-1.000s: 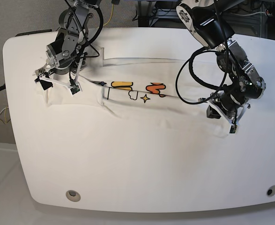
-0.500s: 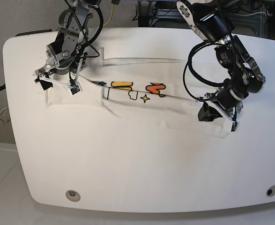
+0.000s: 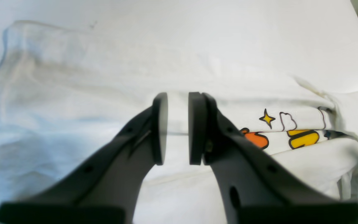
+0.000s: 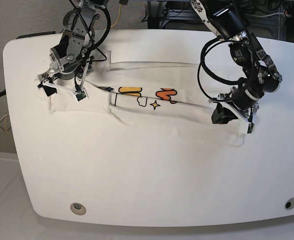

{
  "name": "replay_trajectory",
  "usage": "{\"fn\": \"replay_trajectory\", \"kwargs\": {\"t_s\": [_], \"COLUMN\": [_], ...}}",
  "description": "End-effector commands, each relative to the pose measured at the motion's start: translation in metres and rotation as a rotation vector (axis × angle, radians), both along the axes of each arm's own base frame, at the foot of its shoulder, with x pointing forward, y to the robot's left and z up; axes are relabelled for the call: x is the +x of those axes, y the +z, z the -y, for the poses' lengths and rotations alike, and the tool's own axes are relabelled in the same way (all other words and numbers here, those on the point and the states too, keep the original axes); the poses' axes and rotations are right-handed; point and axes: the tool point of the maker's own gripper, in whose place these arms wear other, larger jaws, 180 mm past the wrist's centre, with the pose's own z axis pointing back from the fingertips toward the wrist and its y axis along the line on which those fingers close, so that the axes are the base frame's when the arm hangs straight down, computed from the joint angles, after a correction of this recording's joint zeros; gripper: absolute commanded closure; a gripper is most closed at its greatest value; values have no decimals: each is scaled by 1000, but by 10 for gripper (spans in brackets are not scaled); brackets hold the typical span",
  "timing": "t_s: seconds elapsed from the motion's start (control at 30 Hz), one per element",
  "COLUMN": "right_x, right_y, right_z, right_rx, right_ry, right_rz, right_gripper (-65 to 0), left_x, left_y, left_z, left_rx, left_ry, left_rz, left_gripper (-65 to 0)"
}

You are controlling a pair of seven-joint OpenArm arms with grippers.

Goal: Fold the T-shirt properly
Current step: 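Grip the band's end with the left gripper and push it toward the right gripper, then open the left gripper and raise it away from the band's end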

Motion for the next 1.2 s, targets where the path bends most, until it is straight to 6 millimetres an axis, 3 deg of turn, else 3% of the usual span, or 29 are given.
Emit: {"fn": "replay_trajectory", "kwargs": {"t_s": [0.0, 0.43, 0.83, 1.17], "right_x": [6, 7, 7, 7], "right_y": [8, 9, 8, 8], "right_z": [2, 2, 1, 1], "right_rx": [-10, -8, -6, -6], "right_ry": [-5, -3, -3, -3], "right_rz": [32, 34, 33, 32], "right_gripper": [-522, -522, -522, -522], "left_x": [7, -5, -17, -30], "left_y": [15, 12, 7, 12], "left_z": [-10, -52, -74, -64], "left_rx": [13, 138, 274, 256], "left_ry": [10, 54, 144, 183], "left_rz": [66, 111, 233, 384], "left_gripper": [-96, -96, -96, -96]}}
